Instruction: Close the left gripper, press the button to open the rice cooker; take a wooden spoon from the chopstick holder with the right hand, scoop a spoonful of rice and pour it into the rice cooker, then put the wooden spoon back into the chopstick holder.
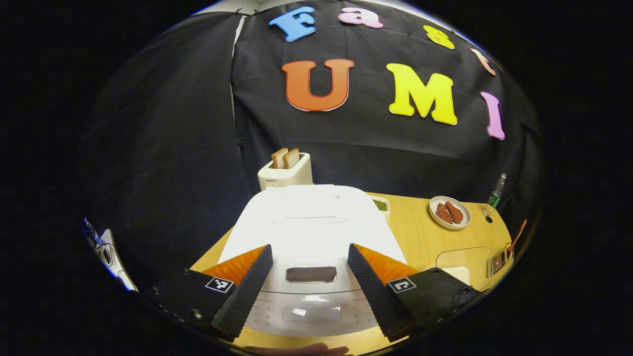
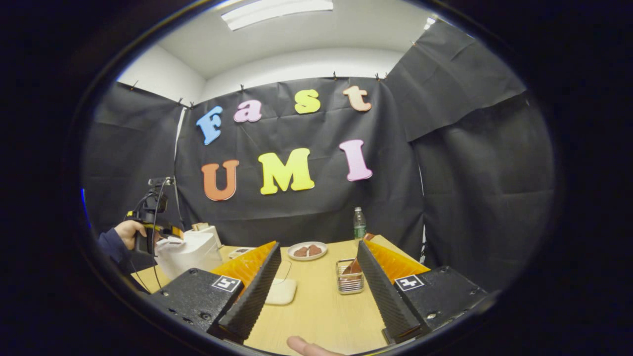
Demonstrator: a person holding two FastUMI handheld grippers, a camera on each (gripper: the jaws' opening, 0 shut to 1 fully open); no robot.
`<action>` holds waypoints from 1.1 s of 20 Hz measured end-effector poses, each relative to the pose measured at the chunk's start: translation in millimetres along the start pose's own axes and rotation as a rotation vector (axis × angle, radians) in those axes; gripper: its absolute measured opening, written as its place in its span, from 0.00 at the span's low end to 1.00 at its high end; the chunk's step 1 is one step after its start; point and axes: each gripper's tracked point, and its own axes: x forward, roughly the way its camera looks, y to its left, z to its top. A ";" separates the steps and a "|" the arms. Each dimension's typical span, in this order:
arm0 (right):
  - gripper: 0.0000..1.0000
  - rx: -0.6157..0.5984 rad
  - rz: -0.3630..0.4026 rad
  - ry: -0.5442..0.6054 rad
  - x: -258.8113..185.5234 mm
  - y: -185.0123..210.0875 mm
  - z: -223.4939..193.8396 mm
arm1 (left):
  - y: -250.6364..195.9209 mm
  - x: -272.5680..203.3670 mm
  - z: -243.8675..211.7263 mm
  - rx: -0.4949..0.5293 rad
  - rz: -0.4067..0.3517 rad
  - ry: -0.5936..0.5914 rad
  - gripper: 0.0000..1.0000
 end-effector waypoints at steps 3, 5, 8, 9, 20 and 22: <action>0.98 0.010 -0.006 0.006 2.4 -6.1 0.6 | -2.4 -28.0 16.1 -0.005 -0.017 -0.076 0.97; 0.98 0.013 -0.012 0.006 2.3 -9.5 1.7 | -5.3 -50.2 29.9 0.007 -0.025 -0.137 0.97; 0.98 0.022 -0.020 0.002 0.8 -13.2 4.5 | -19.4 -89.1 47.6 0.006 -0.067 -0.239 0.96; 0.99 0.024 -0.022 0.000 -0.5 -13.3 7.4 | -21.8 -101.2 50.9 0.003 -0.070 -0.267 0.96; 0.99 -0.033 -0.012 -0.003 1.8 2.2 23.0 | -63.7 -220.8 31.9 -0.048 -0.212 -0.487 0.95; 0.99 -0.052 -0.008 0.009 6.3 6.7 22.5 | -57.5 -227.3 19.5 -0.061 -0.194 -0.483 0.95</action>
